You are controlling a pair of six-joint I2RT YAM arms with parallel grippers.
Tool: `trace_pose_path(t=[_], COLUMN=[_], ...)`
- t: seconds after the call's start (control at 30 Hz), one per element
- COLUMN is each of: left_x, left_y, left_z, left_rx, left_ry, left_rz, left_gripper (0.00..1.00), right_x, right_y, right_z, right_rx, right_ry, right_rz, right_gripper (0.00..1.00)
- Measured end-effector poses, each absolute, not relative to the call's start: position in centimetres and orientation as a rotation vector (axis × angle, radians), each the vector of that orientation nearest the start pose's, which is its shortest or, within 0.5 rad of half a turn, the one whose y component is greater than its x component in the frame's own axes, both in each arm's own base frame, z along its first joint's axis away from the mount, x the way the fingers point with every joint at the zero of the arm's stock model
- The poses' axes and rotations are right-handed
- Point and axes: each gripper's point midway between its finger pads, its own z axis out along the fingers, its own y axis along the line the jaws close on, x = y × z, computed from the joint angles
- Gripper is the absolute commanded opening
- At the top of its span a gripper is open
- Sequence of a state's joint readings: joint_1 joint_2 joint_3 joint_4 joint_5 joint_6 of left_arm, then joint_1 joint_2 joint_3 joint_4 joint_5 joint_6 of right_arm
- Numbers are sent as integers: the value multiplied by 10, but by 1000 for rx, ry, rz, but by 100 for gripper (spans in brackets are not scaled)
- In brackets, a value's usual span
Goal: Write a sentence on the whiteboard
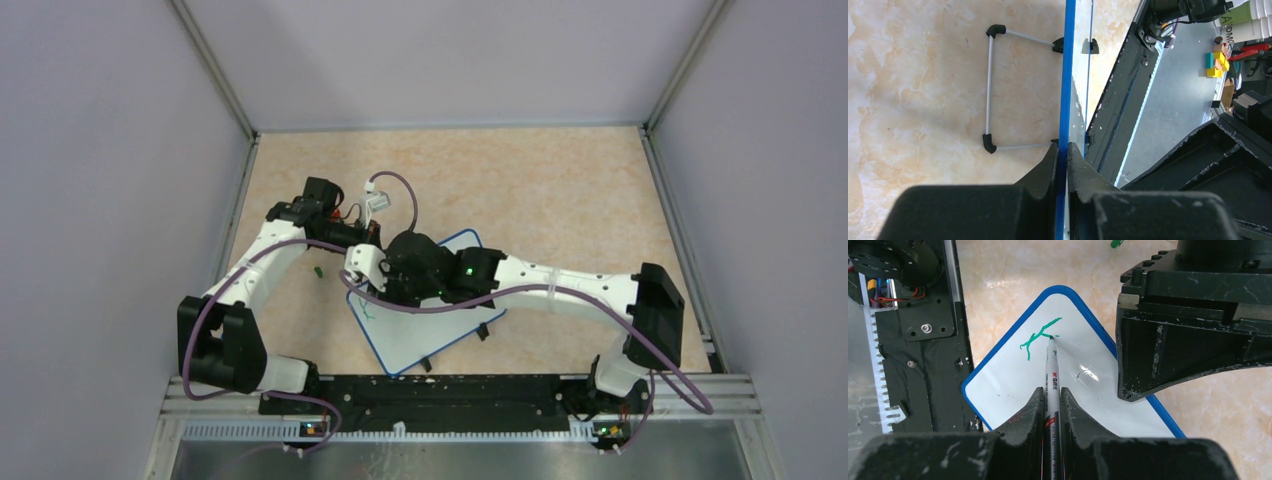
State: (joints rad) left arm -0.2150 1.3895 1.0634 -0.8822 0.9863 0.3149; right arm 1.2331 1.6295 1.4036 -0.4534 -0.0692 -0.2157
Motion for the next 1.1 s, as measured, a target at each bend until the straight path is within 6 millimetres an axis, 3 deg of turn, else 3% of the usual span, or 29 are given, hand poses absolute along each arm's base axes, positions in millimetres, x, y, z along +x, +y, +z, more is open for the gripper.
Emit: trace_pose_path(t=[0.4, 0.73, 1.1], left_x=[215, 215, 215], left_y=[-190, -190, -190], left_z=[168, 168, 168], left_rx=[871, 872, 873], left_ry=[2299, 2299, 2299], left_rz=[-1293, -1294, -1294], left_gripper=[0, 0, 0], right_x=[150, 133, 119], right_y=[429, 419, 412], right_z=[197, 221, 223], right_rx=[-1561, -1600, -1646], right_ry=[1712, 1652, 1681], right_rz=[620, 713, 777], right_gripper=[0, 0, 0])
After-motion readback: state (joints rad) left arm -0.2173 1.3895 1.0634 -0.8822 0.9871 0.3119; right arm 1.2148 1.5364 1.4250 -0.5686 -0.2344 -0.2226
